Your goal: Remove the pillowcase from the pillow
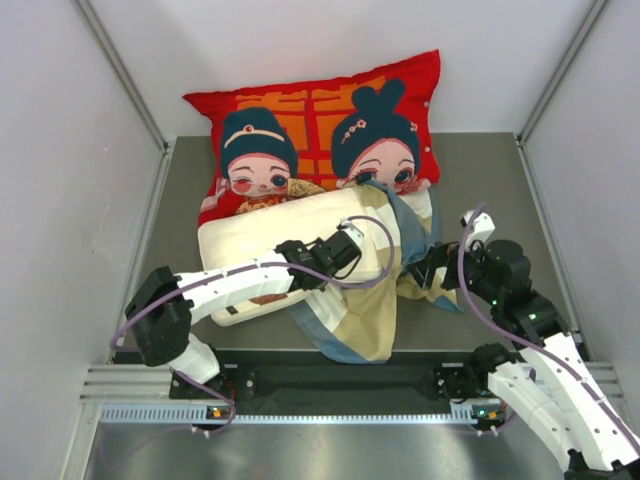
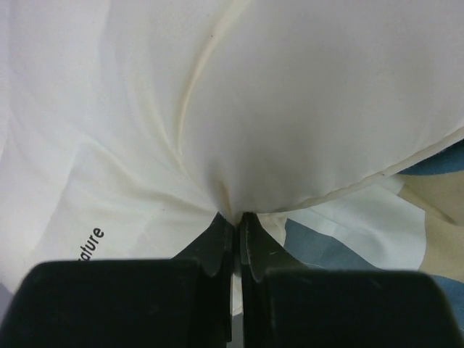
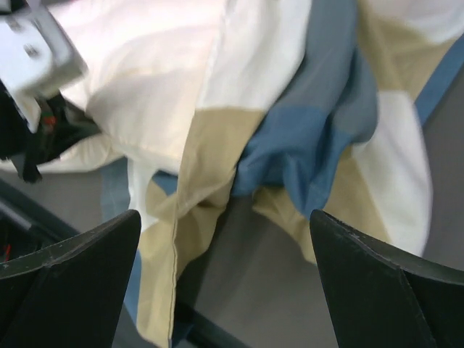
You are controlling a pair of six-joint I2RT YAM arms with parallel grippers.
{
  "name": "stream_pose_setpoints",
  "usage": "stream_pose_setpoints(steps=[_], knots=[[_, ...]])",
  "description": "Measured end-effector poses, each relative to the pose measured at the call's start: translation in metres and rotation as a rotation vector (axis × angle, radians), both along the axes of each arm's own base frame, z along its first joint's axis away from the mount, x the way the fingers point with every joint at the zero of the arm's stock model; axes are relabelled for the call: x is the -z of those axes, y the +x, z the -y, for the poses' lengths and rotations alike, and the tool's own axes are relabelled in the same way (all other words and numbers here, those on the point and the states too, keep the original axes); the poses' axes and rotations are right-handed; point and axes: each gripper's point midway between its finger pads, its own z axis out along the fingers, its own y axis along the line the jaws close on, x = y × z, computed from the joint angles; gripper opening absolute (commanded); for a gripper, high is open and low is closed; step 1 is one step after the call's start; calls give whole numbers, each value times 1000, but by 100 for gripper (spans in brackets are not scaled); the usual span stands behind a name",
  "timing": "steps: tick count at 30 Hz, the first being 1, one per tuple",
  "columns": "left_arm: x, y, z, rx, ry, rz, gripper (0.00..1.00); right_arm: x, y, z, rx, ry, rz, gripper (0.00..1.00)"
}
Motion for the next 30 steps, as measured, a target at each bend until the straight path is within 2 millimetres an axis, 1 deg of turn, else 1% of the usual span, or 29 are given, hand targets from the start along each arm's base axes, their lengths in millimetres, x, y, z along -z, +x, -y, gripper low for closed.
stream_pose_setpoints(steps=[3,5,7,8,10,13,14,15,16,17,18,19,20,22,23,24,27,28,30], knots=[[-2,0,-1,-4,-5,1,0,32,-13,-11,-54,11,-91,99],[-4,0,-1,-6,-10,4,0,52,-26,-20,-97,19,-153,99],[-8,0,-2,-11,-17,7,0,65,-38,-29,-139,28,-201,99],[-9,1,-2,-15,-20,10,0,68,-42,-33,-156,34,-215,99],[-13,1,-3,-20,-26,15,0,67,-49,-41,-185,50,-227,99],[-15,1,-3,-29,-36,19,0,66,-51,-52,-220,65,-232,99],[-16,1,-3,-31,-37,19,0,66,-51,-56,-230,69,-237,95],[-16,1,-3,-34,-40,19,0,67,-51,-60,-239,69,-246,91],[-17,1,-4,-37,-43,20,0,70,-51,-64,-247,69,-257,83],[-17,1,-4,-40,-47,21,0,72,-50,-69,-255,69,-269,65],[-18,0,-4,-43,-50,21,0,77,-49,-73,-265,63,-282,60],[-19,0,-4,-47,-53,23,0,85,-48,-77,-260,56,-317,49],[-20,0,-5,-52,-56,25,0,89,-50,-80,-269,49,-328,41],[-24,0,-7,-57,-63,31,0,106,-51,-86,-278,11,-386,23],[-26,0,-7,-59,-67,35,0,115,-52,-87,-274,-9,-410,6],[-28,0,-8,-61,-72,39,0,121,-53,-86,-267,-28,-427,0],[-36,-1,-11,-68,-86,54,0,131,-45,-77,-197,-83,-444,0],[-38,-1,-13,-69,-90,59,0,131,-42,-74,-176,-99,-442,0],[-43,-1,-15,-72,-96,67,0,122,-31,-68,-121,-133,-417,0]])
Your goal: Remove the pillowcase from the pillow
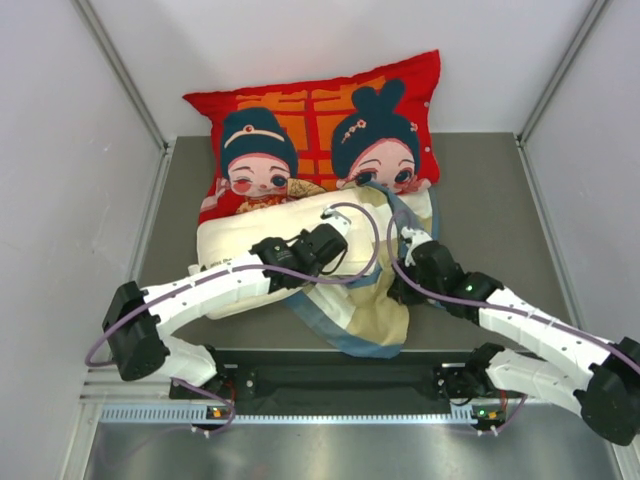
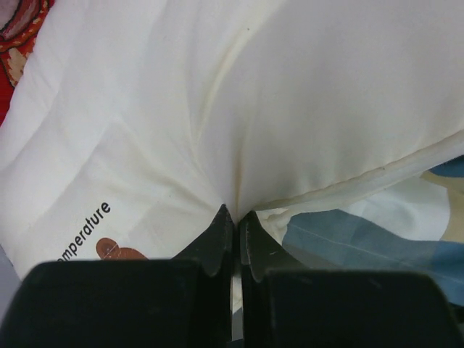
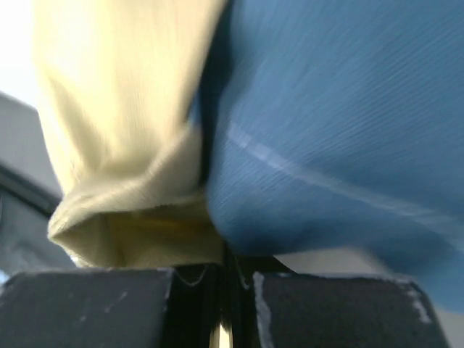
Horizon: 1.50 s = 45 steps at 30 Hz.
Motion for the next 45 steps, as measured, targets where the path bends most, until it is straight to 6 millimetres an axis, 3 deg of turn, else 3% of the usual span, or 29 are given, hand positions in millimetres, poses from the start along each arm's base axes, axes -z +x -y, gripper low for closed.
stream_pose_setpoints(steps=[6,17,22,25,26,27,31,32,34,40,42,45], knots=[[-4,-2,-4,-3,1,4,0,-42,40,7,91,-53,130,0],[3,-4,-9,-5,22,-3,0,-43,66,65,245,-216,138,0],[3,-5,-10,1,24,-5,0,-55,76,76,284,-222,168,0],[3,-6,-8,19,28,-12,23,-55,76,75,275,-220,164,0],[4,-6,-8,26,31,-16,42,-54,76,74,270,-216,161,0],[5,-7,-7,39,31,-23,52,-53,76,72,264,-207,161,0],[6,-14,2,83,15,-41,79,-41,73,65,235,-184,141,0],[4,-16,6,98,12,-36,98,-36,71,64,226,-182,131,0],[-4,-17,21,134,-17,-2,99,-28,67,63,214,-184,108,0],[-46,-25,96,298,-214,144,99,-16,62,61,197,-182,78,0],[-47,-25,112,336,-241,161,99,-17,63,60,195,-176,82,0],[-32,-20,130,371,-235,156,99,-18,64,57,192,-161,84,0]])
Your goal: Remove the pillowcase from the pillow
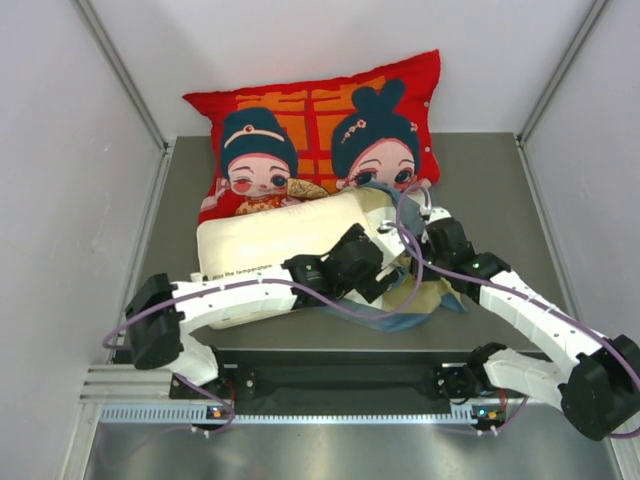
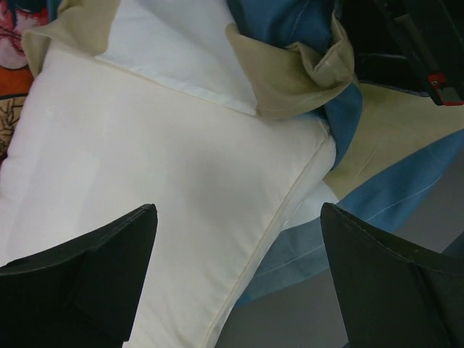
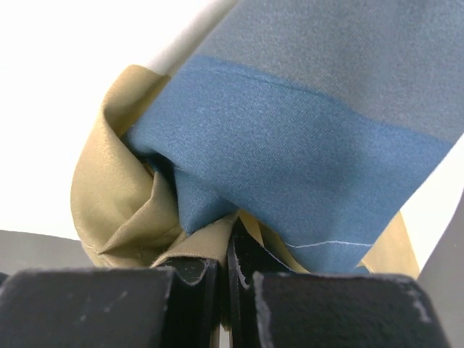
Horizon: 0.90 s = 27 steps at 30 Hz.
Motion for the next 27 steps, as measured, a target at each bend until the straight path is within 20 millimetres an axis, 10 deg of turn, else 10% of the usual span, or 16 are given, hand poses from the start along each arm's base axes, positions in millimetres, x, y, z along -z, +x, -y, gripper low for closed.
stream_pose_setpoints(steps=[14,27], knots=[[54,20,34,23,-11,-11,97,-1,0,-4,25,44,-13,0],[90,21,30,1,-20,-43,13,4,-3,-3,25,44,-29,0]])
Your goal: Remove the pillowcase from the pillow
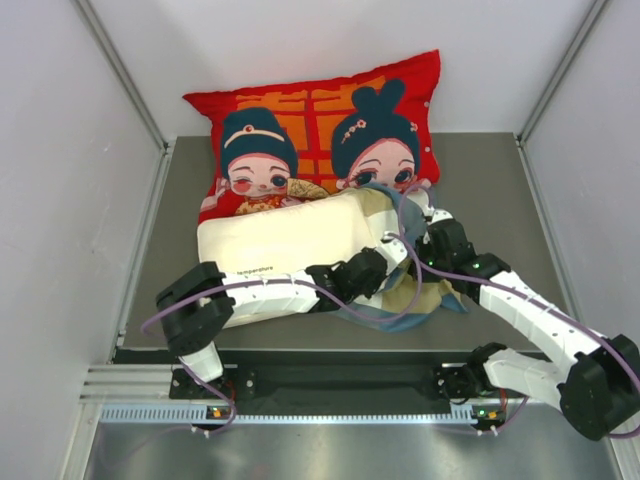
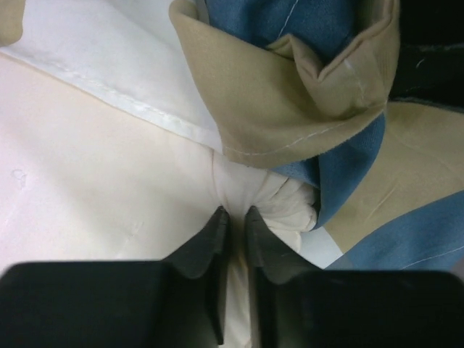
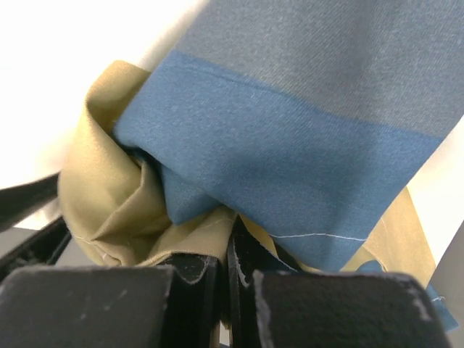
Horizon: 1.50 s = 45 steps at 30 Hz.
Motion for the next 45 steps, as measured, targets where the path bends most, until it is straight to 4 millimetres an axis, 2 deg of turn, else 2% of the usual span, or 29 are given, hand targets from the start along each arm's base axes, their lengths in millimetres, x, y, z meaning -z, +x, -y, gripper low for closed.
stream_pose_setpoints(steps=[2,9,18,29,31,32,33,36,37,38,40,42,45], knots=[[6,-1,-3,0,4,-7,0,1,0,0,-1,-2,-2,0],[7,-10,-10,10,-24,-37,0,6,1,2,-1,-16,-18,0],[3,-37,-37,20,-21,-128,0,16,3,6,-7,-46,-52,0],[-2,-52,-69,-64,-13,-197,0,13,14,13,20,-49,-48,0],[-1,-54,-70,-68,-8,-206,0,13,15,14,23,-48,-47,12],[-1,-54,-71,-70,-7,-209,0,13,15,14,23,-50,-47,24],[0,-55,-71,-71,-5,-212,0,12,15,15,23,-50,-46,52],[2,-56,-73,-73,1,-222,0,7,13,15,6,-49,-35,84],[2,-57,-73,-74,2,-223,0,-1,13,15,-2,-42,-20,89],[2,-57,-73,-74,3,-225,0,-11,13,14,-9,-31,4,99],[3,-57,-74,-75,6,-229,0,-36,16,11,-26,-2,72,100],[3,-58,-75,-75,10,-232,0,-72,22,6,-42,42,164,100],[3,-60,-76,-75,11,-238,0,-106,35,-3,-62,79,248,100]])
